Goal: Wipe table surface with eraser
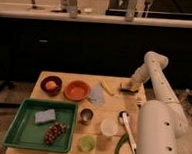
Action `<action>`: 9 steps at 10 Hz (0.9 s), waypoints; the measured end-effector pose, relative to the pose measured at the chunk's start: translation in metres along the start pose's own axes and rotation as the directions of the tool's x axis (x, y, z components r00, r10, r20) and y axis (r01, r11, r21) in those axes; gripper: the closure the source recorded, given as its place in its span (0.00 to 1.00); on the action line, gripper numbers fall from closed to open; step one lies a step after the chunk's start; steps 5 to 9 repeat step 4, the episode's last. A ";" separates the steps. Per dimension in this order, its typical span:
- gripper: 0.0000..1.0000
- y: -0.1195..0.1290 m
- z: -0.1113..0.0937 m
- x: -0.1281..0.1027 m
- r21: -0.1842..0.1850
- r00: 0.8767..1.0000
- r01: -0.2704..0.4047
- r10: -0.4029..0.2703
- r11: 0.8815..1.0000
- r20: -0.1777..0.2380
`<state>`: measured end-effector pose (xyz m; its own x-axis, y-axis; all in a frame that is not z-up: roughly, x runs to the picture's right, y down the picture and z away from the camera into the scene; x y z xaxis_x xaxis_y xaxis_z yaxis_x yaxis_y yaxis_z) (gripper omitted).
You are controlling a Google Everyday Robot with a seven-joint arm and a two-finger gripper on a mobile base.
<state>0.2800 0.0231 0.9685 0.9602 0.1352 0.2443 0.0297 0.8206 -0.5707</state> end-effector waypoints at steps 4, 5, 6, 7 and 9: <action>1.00 0.000 -0.002 0.014 0.003 0.999 -0.030 0.030 1.000 -0.019; 1.00 0.000 -0.002 0.014 0.003 0.999 -0.030 0.030 1.000 -0.019; 1.00 0.000 -0.002 0.014 0.003 0.999 -0.030 0.030 1.000 -0.019; 1.00 0.000 -0.002 0.014 0.003 0.999 -0.030 0.030 1.000 -0.019; 1.00 0.000 -0.002 0.014 0.003 0.999 -0.030 0.030 1.000 -0.019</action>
